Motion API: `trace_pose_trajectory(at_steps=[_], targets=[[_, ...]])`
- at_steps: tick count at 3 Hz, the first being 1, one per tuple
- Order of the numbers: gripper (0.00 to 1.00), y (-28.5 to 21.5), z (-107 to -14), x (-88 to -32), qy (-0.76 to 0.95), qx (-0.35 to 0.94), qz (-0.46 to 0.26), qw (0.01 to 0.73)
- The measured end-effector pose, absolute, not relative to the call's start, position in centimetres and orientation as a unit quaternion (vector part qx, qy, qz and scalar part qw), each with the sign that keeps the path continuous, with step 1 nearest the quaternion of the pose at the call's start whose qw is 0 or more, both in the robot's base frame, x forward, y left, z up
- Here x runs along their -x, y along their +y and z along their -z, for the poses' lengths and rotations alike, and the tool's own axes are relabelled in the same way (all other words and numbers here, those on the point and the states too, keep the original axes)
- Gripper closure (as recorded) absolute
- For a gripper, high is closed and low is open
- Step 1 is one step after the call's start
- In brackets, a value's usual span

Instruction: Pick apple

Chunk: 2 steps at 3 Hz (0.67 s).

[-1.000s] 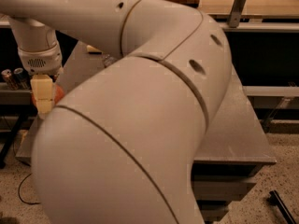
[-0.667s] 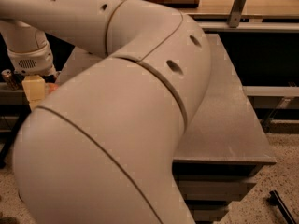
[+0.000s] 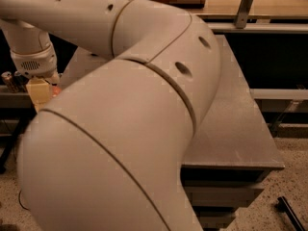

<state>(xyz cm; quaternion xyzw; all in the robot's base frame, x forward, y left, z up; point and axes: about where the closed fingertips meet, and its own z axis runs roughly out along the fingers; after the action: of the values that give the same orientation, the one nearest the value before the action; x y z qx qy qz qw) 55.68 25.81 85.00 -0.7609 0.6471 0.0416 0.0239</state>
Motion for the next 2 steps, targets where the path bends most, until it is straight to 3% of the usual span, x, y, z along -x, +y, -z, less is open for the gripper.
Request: trace_pose_trajectory(at_steps=[2], targets=[[0.66,25.51,-84.92,-56.01,0.65,0.758,-0.042,0.029]])
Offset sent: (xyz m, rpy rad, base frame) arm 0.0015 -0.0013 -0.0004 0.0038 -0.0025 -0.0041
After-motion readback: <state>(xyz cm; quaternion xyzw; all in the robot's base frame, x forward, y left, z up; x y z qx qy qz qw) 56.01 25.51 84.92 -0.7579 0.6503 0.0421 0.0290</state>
